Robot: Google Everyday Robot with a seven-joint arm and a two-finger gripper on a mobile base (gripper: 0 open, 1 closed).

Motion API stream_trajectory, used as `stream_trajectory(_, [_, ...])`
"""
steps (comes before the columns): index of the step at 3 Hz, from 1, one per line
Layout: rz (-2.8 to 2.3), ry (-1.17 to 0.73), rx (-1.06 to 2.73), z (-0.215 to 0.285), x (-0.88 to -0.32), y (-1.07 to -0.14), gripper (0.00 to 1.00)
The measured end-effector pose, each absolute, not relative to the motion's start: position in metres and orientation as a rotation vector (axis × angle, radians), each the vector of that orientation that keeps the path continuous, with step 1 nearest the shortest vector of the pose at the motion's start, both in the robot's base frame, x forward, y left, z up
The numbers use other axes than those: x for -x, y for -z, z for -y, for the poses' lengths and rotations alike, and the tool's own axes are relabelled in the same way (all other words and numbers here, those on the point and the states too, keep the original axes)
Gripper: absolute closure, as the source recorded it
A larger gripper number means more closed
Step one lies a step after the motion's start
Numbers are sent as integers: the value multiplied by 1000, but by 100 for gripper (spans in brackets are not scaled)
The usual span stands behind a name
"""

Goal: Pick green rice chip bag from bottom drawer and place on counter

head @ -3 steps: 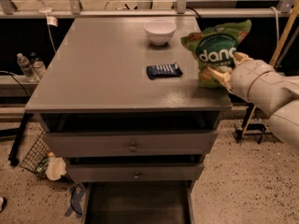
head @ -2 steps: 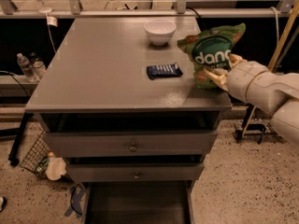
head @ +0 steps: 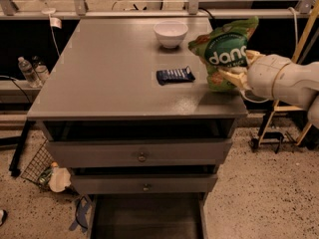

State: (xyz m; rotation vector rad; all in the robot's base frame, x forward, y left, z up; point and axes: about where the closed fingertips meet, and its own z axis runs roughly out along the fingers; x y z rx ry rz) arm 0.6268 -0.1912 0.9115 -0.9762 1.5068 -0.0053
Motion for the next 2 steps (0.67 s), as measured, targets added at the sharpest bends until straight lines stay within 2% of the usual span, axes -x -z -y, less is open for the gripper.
stream_trajectory(2, [-1579, -110, 941, 196, -631, -917, 100])
